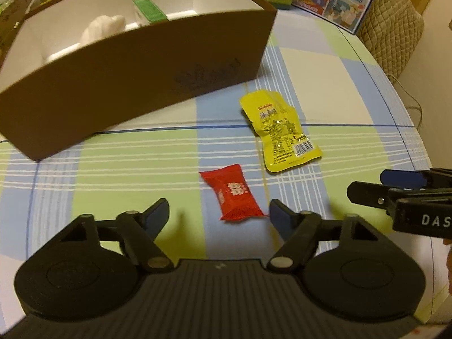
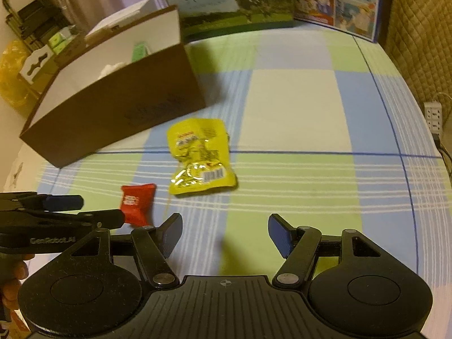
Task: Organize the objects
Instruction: 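Grasp the red candy packet with the left tool while the right tool grasps the yellow snack bag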
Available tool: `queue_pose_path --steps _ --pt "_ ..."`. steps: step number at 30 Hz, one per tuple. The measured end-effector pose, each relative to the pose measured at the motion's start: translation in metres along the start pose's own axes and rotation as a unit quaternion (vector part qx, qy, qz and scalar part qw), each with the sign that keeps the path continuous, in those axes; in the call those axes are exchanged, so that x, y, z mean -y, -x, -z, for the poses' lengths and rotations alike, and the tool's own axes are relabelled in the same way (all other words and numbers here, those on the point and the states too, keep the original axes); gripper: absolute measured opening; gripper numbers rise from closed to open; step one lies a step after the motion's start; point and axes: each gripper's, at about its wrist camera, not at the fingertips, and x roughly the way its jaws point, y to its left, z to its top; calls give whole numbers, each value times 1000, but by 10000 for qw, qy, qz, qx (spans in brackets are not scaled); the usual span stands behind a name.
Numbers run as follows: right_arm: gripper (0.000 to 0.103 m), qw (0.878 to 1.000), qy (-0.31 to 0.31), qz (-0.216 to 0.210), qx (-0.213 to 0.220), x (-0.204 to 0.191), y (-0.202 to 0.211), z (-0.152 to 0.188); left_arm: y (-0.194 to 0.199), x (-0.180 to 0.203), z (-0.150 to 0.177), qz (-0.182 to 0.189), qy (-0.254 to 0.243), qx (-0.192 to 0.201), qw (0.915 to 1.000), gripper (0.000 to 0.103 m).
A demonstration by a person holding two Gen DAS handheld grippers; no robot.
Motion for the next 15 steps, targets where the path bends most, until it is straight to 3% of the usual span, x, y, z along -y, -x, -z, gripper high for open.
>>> queue_pose_path --steps 8,14,15 --pt "64 9999 -85 69 -36 6 -3 0 -24 10 -9 -22 -190 -103 9998 63" --pt "64 9999 -80 67 -77 6 -6 -1 -37 9 -10 -179 -236 -198 9994 51" --pt "64 9999 -70 65 -79 6 -7 -2 -38 7 -10 -188 -218 -202 9994 44"
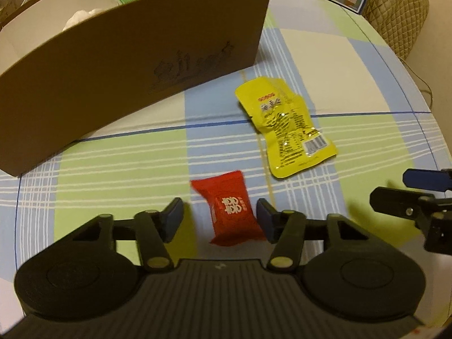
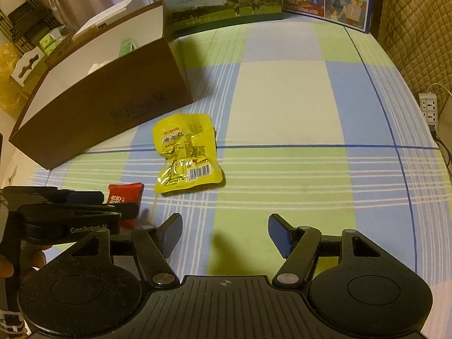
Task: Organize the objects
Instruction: 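Grasp the red candy packet with the left tool while the right tool grasps the yellow snack bag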
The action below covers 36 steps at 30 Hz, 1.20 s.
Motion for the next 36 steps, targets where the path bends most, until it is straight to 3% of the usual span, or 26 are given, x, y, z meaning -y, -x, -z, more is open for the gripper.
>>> queue_pose_path --steps 2,3,4,10,16,21,26,36 --pt "64 10000 29 -17 2 -1 -2 -1 -2 -3 2 -15 10 -18 10000 36" --pt "64 10000 48 -28 9 -3 -3 -2 -3 -4 3 -33 -2 -6 10000 27" --pt "64 10000 72 -49 26 -4 -4 -3 -2 -6 4 -89 -36 66 9999 25" --pt "64 9994 268 -194 100 -13 -15 -11 0 -29 6 -193 203 116 9995 25" --pt "64 9955 869 -290 244 -30 -38 -27 3 -61 7 -470 573 166 9971 25" --pt "65 9945 978 -330 187 -37 -64 -43 6 -79 8 -747 679 193 9947 25" --pt "72 9928 1167 -263 99 -48 -84 -53 7 -92 11 -832 784 199 9932 25" --pt "72 9926 1181 191 212 -58 -103 -58 7 -104 12 -900 881 198 9918 26"
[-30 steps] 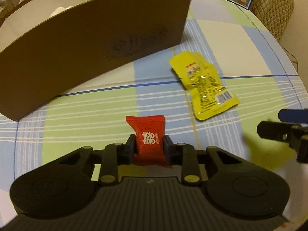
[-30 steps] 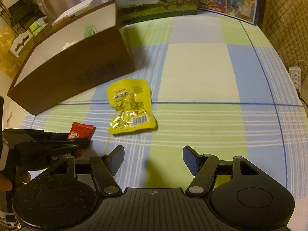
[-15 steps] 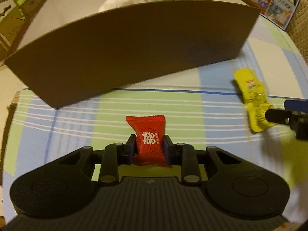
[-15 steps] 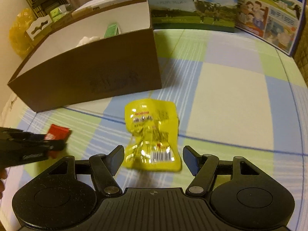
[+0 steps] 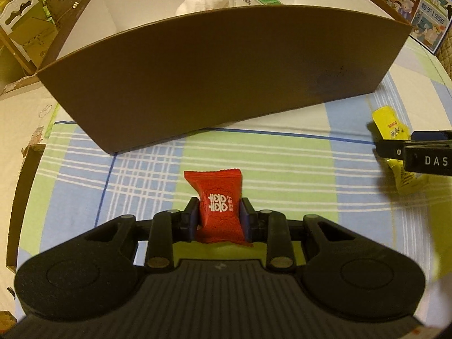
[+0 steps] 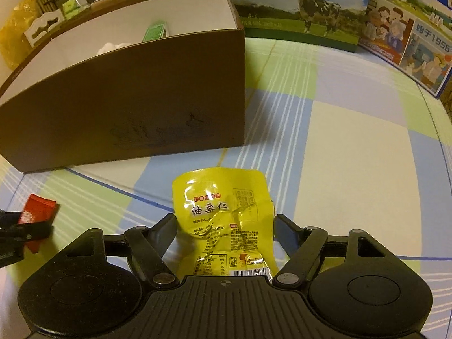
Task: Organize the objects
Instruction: 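Grasp the red candy packet with the left tool while the right tool grasps the yellow snack bag, then carry the red packet and yellow snack bag over the brown box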
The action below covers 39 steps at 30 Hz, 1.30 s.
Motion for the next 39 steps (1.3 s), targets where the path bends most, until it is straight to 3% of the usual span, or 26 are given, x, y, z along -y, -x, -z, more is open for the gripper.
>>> queue_pose_path --steps 17,23,29,37,39 --pt "59 9996 225 -177 -71 -8 13 8 0 0 4 46 -41 -8 10000 25" --pt "44 9990 327 -299 40 -12 24 8 7 -1 12 56 -71 -6 10000 25" --pt "42 9992 174 -340 90 -6 31 11 10 -2 17 22 -28 22 10000 25" --pt "42 9981 -543 -279 88 40 47 14 16 -13 23 -37 108 18 9999 25" --pt "53 9980 -578 -263 -59 49 46 16 14 -12 23 -26 112 4 9999 25"
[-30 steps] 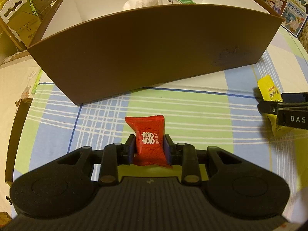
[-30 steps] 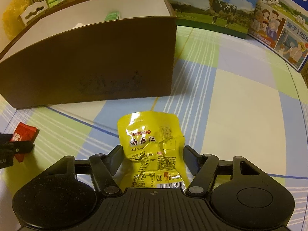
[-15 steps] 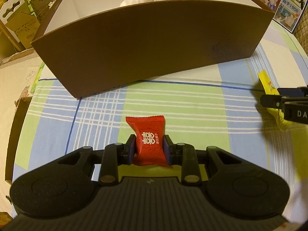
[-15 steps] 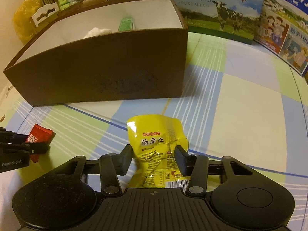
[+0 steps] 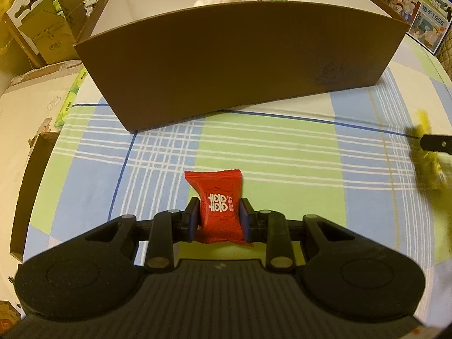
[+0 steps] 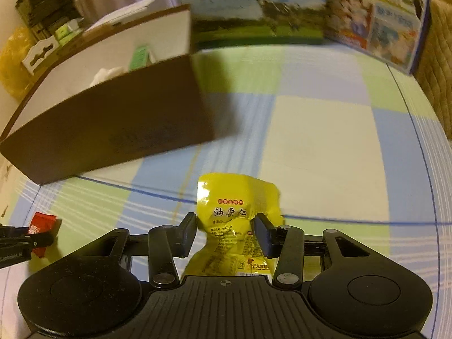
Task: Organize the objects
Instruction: 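Carry the red packet and yellow snack bag over the brown box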
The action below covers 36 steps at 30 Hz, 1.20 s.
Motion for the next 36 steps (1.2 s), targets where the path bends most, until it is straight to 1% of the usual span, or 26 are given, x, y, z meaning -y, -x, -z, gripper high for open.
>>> queue_pose_path --steps 1,3,4,8,12,14,15,17,19,20,22,25,31,36 --pt "60 10000 39 57 -32 4 0 2 0 0 0 7 -2 -5 10000 25" --pt "69 9998 139 142 -20 9 0 8 0 1 -1 20 -21 -8 10000 25" --pt "71 9997 174 171 -18 11 1 12 -1 2 -1 26 -34 -11 10000 25" --pt "73 9999 45 117 -33 17 -5 20 -4 4 -2 26 -82 -36 10000 25" --pt "76 9996 156 146 180 9 -10 20 -5 5 -4 38 -113 -37 9999 25" --pt "75 9990 330 118 264 4 -14 19 -5 5 -4 43 -107 -36 9999 25" --pt "72 9984 444 168 309 0 -16 20 -5 4 -4 44 -103 -35 9999 25" --pt "69 9964 705 284 379 -6 -18 21 -4 4 -4 49 -94 -34 9999 25" --pt "62 9952 822 295 436 -11 -20 22 -4 4 -4 52 -87 -34 9999 25" --pt "56 9947 866 289 471 -12 -20 23 -4 4 -4 53 -83 -34 9999 25" --pt "53 9941 916 324 482 -15 -22 24 -4 4 -4 52 -79 -34 9999 25" --pt "51 9943 912 263 484 -16 -22 26 -4 4 -4 53 -89 -35 9999 25" --pt "51 9944 960 198 390 -22 -18 27 -4 5 -5 53 -96 -28 9999 25" --pt "51 9943 975 141 410 -26 -14 27 -1 6 -4 73 -118 15 9999 25"
